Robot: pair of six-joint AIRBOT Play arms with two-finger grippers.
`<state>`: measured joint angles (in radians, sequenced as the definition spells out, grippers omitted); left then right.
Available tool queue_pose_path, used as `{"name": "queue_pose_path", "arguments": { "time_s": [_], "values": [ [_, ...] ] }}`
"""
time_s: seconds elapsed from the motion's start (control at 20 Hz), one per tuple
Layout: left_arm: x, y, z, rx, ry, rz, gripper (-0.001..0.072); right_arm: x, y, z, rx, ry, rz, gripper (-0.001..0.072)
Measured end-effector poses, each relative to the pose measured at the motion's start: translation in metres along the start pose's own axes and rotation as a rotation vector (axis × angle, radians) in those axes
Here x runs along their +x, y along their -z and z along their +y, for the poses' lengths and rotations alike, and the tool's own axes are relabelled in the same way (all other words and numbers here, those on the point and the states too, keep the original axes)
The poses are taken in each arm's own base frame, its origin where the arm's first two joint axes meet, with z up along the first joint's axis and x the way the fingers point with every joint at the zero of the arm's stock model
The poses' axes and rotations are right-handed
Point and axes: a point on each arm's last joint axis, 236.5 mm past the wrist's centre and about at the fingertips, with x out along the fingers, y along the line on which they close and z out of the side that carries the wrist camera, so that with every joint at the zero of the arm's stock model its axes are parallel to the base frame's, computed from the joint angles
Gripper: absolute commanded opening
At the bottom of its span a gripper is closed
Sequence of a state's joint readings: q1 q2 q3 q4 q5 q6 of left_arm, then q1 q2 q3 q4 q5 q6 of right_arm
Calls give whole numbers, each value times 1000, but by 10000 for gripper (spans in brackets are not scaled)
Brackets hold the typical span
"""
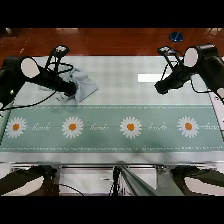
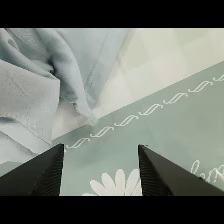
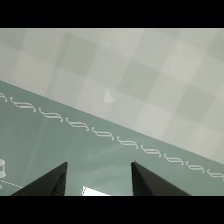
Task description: Fold the shirts.
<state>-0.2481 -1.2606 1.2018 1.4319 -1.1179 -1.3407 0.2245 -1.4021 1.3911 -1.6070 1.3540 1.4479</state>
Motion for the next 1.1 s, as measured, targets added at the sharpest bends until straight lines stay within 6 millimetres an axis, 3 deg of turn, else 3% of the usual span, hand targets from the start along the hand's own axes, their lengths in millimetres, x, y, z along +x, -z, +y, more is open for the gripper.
{"name": "queue_pose_path", "arguments": {
  "time_s": [0.85, 1.1],
  "values": [
    [0, 0, 0, 0, 0, -1, 536, 0, 0, 0, 0, 0, 0, 457],
    [3, -11, -3, -10, 11, -42, 536, 0, -3, 0, 0, 1, -11, 457]
  ]
}}
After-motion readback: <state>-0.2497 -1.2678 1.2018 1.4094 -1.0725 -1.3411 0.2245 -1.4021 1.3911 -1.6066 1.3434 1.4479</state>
